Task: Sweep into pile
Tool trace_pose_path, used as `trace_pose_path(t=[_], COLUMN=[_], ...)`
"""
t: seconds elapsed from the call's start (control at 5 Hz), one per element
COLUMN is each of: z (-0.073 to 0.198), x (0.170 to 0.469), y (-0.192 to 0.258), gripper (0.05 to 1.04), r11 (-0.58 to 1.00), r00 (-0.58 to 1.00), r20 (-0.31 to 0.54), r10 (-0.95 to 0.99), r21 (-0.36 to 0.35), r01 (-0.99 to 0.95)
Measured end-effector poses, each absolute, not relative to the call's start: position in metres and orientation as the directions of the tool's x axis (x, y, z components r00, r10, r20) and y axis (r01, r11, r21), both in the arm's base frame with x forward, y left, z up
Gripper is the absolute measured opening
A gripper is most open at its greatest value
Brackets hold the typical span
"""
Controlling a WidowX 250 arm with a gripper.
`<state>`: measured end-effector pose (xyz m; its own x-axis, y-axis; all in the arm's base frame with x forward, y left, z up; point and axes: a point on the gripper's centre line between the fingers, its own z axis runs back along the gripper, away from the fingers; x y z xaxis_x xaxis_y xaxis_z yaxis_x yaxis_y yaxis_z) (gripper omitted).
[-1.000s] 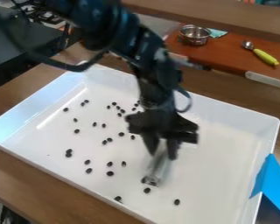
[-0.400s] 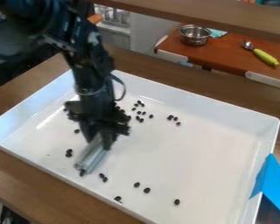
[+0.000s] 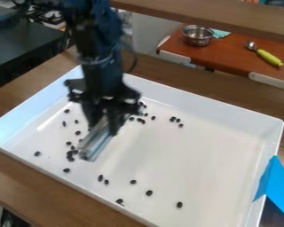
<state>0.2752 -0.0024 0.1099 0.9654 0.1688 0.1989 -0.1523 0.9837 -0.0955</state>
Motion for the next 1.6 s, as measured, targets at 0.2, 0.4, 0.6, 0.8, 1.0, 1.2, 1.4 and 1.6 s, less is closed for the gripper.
trace_pose_path(t=[0.2,0.4,0.6,0.8,1.0,1.2,1.4,1.6], z=[0.130,0.119,0.094,0.078,0.067,0.059,0.052,0.048], x=[0.277,0.280,0.281,0.284,0.285,0.283,0.284,0.283], y=[-0.049,-0.097,-0.129,-0.144,-0.144,-0.136,-0.115,-0.089], gripper=[0.375,0.375,0.375,0.375,0.375,0.375,0.375,0.375], r11=[0.975,0.972,0.978,0.979,0.983,0.986,0.985,0.984], r00=[0.962,0.963,0.961,0.953,0.947,0.945,0.947,0.954], r20=[0.214,0.209,0.214,0.242,0.273,0.286,0.273,0.241], r10=[0.169,0.171,0.173,0.182,0.172,0.159,0.169,0.179], r21=[-0.177,-0.196,-0.157,-0.132,-0.111,-0.090,-0.070,-0.063], r01=[-0.132,-0.130,-0.141,-0.153,-0.146,-0.139,-0.156,-0.168])
